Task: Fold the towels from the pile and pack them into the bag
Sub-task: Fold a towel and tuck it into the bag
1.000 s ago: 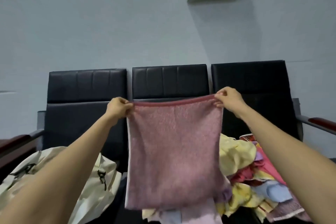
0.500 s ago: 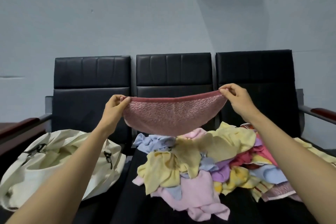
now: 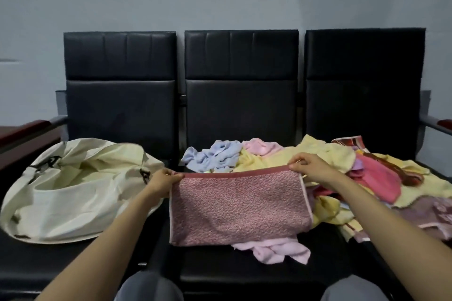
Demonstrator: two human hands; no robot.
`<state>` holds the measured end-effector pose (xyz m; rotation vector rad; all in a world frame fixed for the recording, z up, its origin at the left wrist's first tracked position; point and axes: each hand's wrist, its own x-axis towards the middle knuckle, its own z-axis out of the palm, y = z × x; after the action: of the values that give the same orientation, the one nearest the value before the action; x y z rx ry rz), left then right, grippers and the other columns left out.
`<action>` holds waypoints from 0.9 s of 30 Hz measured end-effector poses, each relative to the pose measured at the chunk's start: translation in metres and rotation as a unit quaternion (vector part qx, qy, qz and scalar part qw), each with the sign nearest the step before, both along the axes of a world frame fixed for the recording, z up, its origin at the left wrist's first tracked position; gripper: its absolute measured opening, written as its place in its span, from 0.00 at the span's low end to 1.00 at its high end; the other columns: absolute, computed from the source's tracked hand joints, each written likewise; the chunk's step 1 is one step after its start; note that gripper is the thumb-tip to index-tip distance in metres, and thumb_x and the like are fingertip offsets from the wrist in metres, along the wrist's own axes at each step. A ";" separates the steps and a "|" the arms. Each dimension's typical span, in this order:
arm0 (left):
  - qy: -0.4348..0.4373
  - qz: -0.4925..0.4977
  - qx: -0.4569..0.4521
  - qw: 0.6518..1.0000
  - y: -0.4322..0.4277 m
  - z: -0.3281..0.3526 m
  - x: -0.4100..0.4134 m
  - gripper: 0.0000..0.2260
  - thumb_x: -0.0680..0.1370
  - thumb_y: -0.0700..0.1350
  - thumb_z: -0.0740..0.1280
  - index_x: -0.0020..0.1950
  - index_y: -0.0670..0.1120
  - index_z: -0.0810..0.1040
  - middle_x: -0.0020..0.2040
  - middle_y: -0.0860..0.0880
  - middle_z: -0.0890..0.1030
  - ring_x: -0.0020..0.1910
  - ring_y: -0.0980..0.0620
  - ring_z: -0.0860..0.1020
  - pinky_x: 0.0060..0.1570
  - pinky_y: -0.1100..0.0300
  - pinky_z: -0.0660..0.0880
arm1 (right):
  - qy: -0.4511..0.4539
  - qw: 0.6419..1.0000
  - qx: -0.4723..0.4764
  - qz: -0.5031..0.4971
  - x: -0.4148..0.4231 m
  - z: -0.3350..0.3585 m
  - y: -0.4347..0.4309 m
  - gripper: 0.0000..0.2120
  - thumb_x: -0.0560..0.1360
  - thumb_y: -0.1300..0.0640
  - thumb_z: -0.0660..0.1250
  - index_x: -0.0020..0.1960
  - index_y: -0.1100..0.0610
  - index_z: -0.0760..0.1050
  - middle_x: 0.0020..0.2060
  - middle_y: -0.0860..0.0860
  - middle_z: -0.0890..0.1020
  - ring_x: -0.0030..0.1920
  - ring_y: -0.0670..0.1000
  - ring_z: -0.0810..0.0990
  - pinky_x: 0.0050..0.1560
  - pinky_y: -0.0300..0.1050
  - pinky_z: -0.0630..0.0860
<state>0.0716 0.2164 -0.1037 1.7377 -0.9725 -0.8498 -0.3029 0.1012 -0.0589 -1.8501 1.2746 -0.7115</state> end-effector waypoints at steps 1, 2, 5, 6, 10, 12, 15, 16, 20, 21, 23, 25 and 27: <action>-0.003 0.013 -0.003 1.000 -0.005 -0.006 0.001 0.10 0.78 0.41 0.67 0.38 0.44 0.71 0.34 0.45 0.70 0.32 0.52 0.68 0.32 0.62 0.64 | 0.009 1.000 -0.005 -0.007 0.003 -0.006 -0.005 0.02 0.77 0.62 0.67 0.47 0.57 0.76 0.43 0.54 0.79 0.45 0.52 0.78 0.42 0.43 0.74; -0.009 0.025 -0.007 1.000 -0.009 -0.010 0.002 0.11 0.78 0.41 0.67 0.37 0.44 0.71 0.32 0.46 0.71 0.31 0.53 0.68 0.31 0.63 0.65 | 0.019 1.000 -0.012 -0.013 0.007 -0.011 -0.011 0.03 0.77 0.62 0.67 0.46 0.55 0.76 0.43 0.52 0.78 0.47 0.52 0.77 0.44 0.42 0.73; -0.033 0.028 -0.008 0.999 -0.022 -0.022 0.007 0.13 0.78 0.40 0.67 0.34 0.45 0.70 0.29 0.49 0.70 0.28 0.55 0.67 0.26 0.65 0.62 | 0.044 0.998 -0.022 -0.024 0.015 -0.021 -0.024 0.06 0.76 0.63 0.67 0.45 0.53 0.76 0.43 0.49 0.78 0.48 0.51 0.77 0.46 0.41 0.71; -0.035 0.022 0.004 0.999 -0.025 -0.026 0.010 0.15 0.78 0.40 0.67 0.33 0.45 0.69 0.29 0.49 0.69 0.28 0.54 0.66 0.26 0.64 0.61 | 0.054 0.998 -0.014 -0.027 0.017 -0.025 -0.027 0.06 0.76 0.63 0.66 0.45 0.53 0.76 0.43 0.49 0.78 0.48 0.50 0.77 0.46 0.41 0.71; -0.036 -0.008 0.067 0.997 -0.033 -0.053 0.016 0.18 0.78 0.42 0.67 0.30 0.48 0.65 0.28 0.47 0.65 0.28 0.52 0.63 0.31 0.59 0.57 | 0.142 0.990 -0.004 -0.023 0.019 -0.047 -0.035 0.01 0.75 0.60 0.67 0.47 0.55 0.75 0.45 0.49 0.78 0.49 0.51 0.76 0.46 0.43 0.69; -0.047 -0.009 0.078 0.996 -0.035 -0.062 0.010 0.20 0.79 0.41 0.66 0.29 0.48 0.63 0.25 0.48 0.63 0.26 0.52 0.61 0.29 0.59 0.55 | 0.155 0.987 -0.025 -0.030 0.020 -0.058 -0.036 0.02 0.76 0.58 0.67 0.48 0.55 0.74 0.43 0.48 0.77 0.48 0.51 0.75 0.41 0.41 0.67; -0.073 0.020 0.040 0.996 -0.040 -0.071 0.002 0.18 0.78 0.41 0.66 0.31 0.46 0.63 0.28 0.48 0.64 0.28 0.53 0.62 0.29 0.58 0.56 | 0.108 0.990 -0.074 -0.059 0.024 -0.068 -0.036 0.01 0.77 0.59 0.66 0.48 0.55 0.74 0.41 0.47 0.76 0.47 0.50 0.75 0.38 0.37 0.66; -0.064 0.029 0.028 0.997 -0.041 -0.073 0.002 0.16 0.79 0.42 0.66 0.33 0.46 0.65 0.30 0.47 0.67 0.30 0.53 0.64 0.30 0.58 0.58 | 0.088 0.989 -0.095 -0.071 0.025 -0.070 -0.036 0.01 0.78 0.59 0.65 0.48 0.56 0.74 0.42 0.48 0.77 0.46 0.50 0.75 0.39 0.39 0.66; -0.003 0.060 0.013 0.998 -0.041 -0.074 0.011 0.09 0.78 0.43 0.67 0.41 0.43 0.70 0.38 0.45 0.74 0.39 0.50 0.71 0.40 0.56 0.65 | 0.070 0.983 -0.151 -0.076 0.030 -0.071 -0.040 0.01 0.79 0.60 0.64 0.49 0.57 0.73 0.47 0.52 0.75 0.47 0.50 0.73 0.44 0.41 0.64; 0.001 0.056 0.029 0.998 -0.041 -0.073 0.014 0.09 0.78 0.43 0.67 0.40 0.43 0.71 0.38 0.45 0.74 0.40 0.49 0.72 0.41 0.55 0.66 | 0.090 0.984 -0.136 -0.071 0.032 -0.071 -0.043 0.02 0.79 0.59 0.63 0.49 0.57 0.72 0.48 0.53 0.75 0.47 0.51 0.73 0.44 0.42 0.64; -0.019 0.027 0.087 0.996 -0.042 -0.071 0.017 0.11 0.78 0.43 0.67 0.38 0.42 0.72 0.37 0.44 0.74 0.39 0.48 0.72 0.42 0.56 0.65 | 0.141 0.983 -0.092 -0.066 0.035 -0.070 -0.049 0.03 0.79 0.57 0.63 0.49 0.57 0.71 0.48 0.54 0.76 0.47 0.52 0.73 0.43 0.43 0.64; -0.057 -0.002 0.144 0.988 -0.045 -0.066 0.017 0.12 0.79 0.44 0.65 0.37 0.42 0.70 0.37 0.43 0.72 0.36 0.49 0.70 0.38 0.57 0.64 | 0.174 0.981 -0.062 -0.062 0.039 -0.067 -0.053 0.04 0.80 0.57 0.62 0.49 0.57 0.70 0.47 0.53 0.76 0.47 0.53 0.73 0.40 0.45 0.64; -0.075 -0.010 0.171 0.982 -0.049 -0.060 0.015 0.13 0.80 0.44 0.63 0.36 0.42 0.69 0.35 0.44 0.71 0.34 0.49 0.71 0.35 0.58 0.67 | 0.179 0.981 -0.042 -0.062 0.043 -0.064 -0.054 0.04 0.80 0.56 0.61 0.49 0.57 0.70 0.43 0.52 0.76 0.45 0.53 0.74 0.37 0.45 0.65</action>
<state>0.0863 0.1673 -0.1635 2.1131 -0.9875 -0.9523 -0.2603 0.0475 -0.1227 -2.0455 1.6213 -0.5179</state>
